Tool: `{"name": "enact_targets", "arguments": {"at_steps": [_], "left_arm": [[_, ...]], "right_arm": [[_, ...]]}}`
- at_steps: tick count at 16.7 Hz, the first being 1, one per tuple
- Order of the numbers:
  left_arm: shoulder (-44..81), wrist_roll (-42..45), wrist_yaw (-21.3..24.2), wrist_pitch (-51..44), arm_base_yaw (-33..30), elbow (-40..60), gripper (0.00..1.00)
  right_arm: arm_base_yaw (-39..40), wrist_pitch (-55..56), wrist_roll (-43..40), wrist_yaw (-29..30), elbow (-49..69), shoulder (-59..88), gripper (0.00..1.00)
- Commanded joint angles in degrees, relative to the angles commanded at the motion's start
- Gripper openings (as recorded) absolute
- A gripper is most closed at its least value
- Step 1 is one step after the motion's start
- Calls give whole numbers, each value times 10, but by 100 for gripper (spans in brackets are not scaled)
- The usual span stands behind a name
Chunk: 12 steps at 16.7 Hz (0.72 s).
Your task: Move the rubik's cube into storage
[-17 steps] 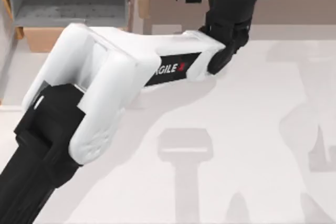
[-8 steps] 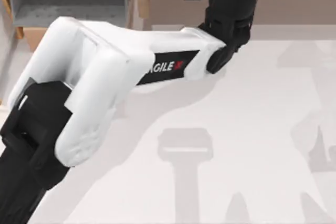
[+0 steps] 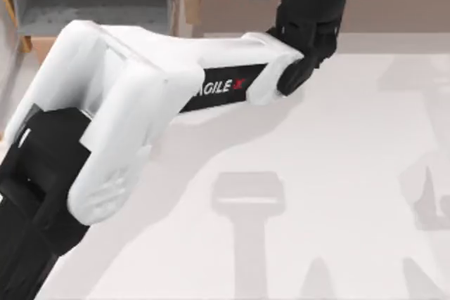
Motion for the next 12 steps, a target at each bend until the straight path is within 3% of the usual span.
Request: {"name": "enact_targets", "arguments": {"at_steps": [5, 12], "left_arm": [[-57, 6, 42, -152, -8, 8, 0], [-144, 25, 138, -492, 0, 29, 0]], "right_arm": [[0, 0, 0, 0, 0, 0, 100], [0, 0, 0, 0, 0, 0, 100]]}}
